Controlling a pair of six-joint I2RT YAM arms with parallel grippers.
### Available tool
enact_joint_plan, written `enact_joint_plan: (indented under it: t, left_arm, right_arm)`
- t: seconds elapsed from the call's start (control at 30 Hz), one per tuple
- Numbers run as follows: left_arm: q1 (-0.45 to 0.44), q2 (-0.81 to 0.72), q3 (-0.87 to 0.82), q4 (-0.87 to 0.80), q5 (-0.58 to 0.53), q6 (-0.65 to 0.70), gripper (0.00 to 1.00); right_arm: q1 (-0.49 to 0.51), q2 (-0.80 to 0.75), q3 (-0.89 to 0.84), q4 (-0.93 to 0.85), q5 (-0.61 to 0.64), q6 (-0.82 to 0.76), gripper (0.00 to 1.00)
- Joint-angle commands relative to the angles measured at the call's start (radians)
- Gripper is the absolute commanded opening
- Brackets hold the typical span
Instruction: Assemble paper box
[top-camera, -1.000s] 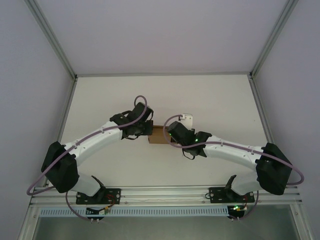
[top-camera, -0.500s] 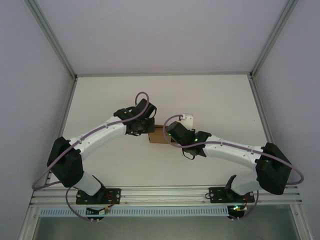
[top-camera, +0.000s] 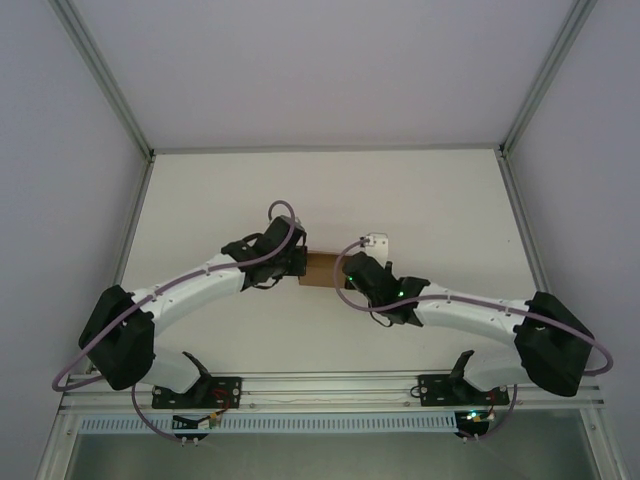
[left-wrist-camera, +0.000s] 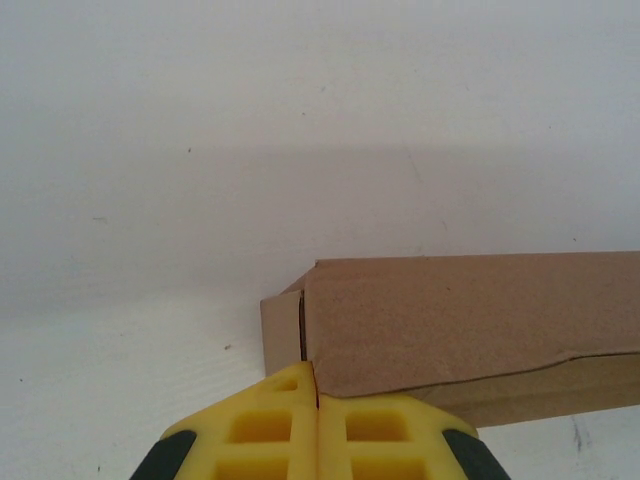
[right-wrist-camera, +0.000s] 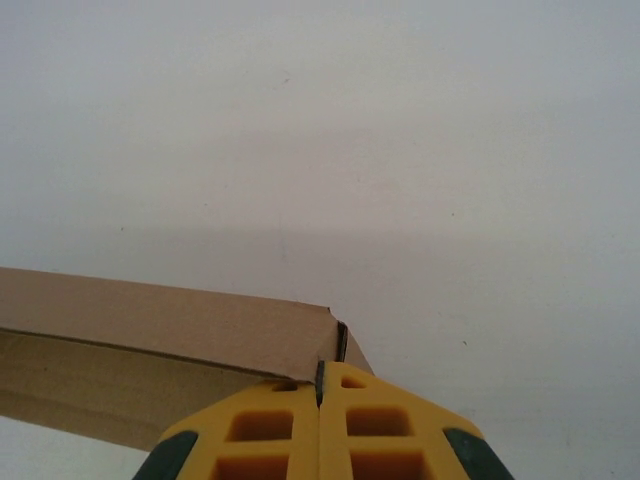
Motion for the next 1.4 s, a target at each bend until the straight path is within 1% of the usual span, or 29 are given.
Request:
enact_joint_plan:
  t: [0.0,0.1,0.2,0.23,0.27,0.3,0.4,0.43,0.5,0.57,0.63,0.73,0.83,0.9,1.0,1.07,1.23,1.27,1.3,1.37]
  left_arm:
    - [-0.025,0.029,-0.082,-0.094,0.026,0.015,0.00]
    - [-0.028,0.022,-0.109,-0.082,0.025,0.012,0.00]
    - [-0.030,0.037,-0.103,-0.087,0.025,0.015,0.00]
    - [-0.033,0.043,-0.092,-0.091,0.022,0.017,0.00]
    - [-0.034,0.049,-0.083,-0.093,0.024,0.024,0.00]
    - [-0.036,0.053,-0.071,-0.095,0.021,0.030,0.00]
    - [-0.036,0.062,-0.041,-0.111,0.014,0.040,0.00]
    - [-0.036,0.065,-0.033,-0.117,0.013,0.043,0.00]
    - [-0.038,0.070,-0.025,-0.122,0.008,0.048,0.00]
    - [-0.039,0.073,-0.024,-0.117,0.017,0.055,0.00]
    - [-0.042,0.071,-0.019,-0.119,0.015,0.061,0.00]
    - [-0.042,0.065,-0.015,-0.116,0.015,0.067,0.00]
    - [-0.045,0.069,-0.002,-0.122,0.015,0.074,0.00]
    - [-0.046,0.073,0.003,-0.123,0.014,0.075,0.00]
    - [-0.046,0.075,0.011,-0.121,0.017,0.079,0.00]
    - [-0.045,0.076,0.016,-0.120,0.017,0.082,0.00]
    - [-0.046,0.071,0.030,-0.119,0.027,0.093,0.00]
    - [-0.046,0.069,0.036,-0.122,0.030,0.095,0.02]
    - [-0.046,0.064,0.041,-0.123,0.032,0.098,0.07]
    - [-0.045,0.050,0.053,-0.124,0.040,0.107,0.10]
  right_arm:
    - [0.022,0.001,-0.083,-0.053,-0.130,-0.015,0.00]
    - [0.021,-0.008,-0.116,-0.029,-0.158,-0.021,0.00]
    - [0.022,-0.018,-0.110,-0.031,-0.155,-0.006,0.00]
    - [0.021,-0.027,-0.098,-0.033,-0.152,-0.006,0.06]
    - [0.022,-0.040,-0.086,-0.034,-0.153,-0.018,0.18]
    - [0.022,-0.051,-0.068,-0.042,-0.152,-0.026,0.24]
    - [0.019,-0.095,-0.004,-0.087,-0.131,-0.059,0.26]
    - [0.019,-0.112,0.018,-0.108,-0.116,-0.057,0.31]
    - [0.018,-0.144,0.051,-0.135,-0.114,-0.058,0.48]
    - [0.015,-0.170,0.070,-0.145,-0.105,-0.057,0.58]
    - [0.008,-0.186,0.085,-0.156,-0.091,-0.057,0.64]
    - [-0.039,-0.180,0.113,-0.194,-0.073,-0.015,0.65]
    - [-0.124,-0.145,0.134,-0.212,-0.151,0.036,0.65]
    - [-0.163,-0.114,0.136,-0.191,-0.214,0.039,0.64]
    - [-0.201,-0.064,0.134,-0.187,-0.240,0.052,0.60]
    - [-0.221,-0.042,0.122,-0.188,-0.248,0.069,0.56]
    - [-0.237,-0.006,0.068,-0.185,-0.290,0.104,0.52]
    - [-0.238,-0.001,0.058,-0.183,-0.304,0.112,0.51]
    - [-0.236,0.005,0.046,-0.179,-0.320,0.115,0.50]
    - [-0.236,0.015,0.031,-0.176,-0.339,0.130,0.49]
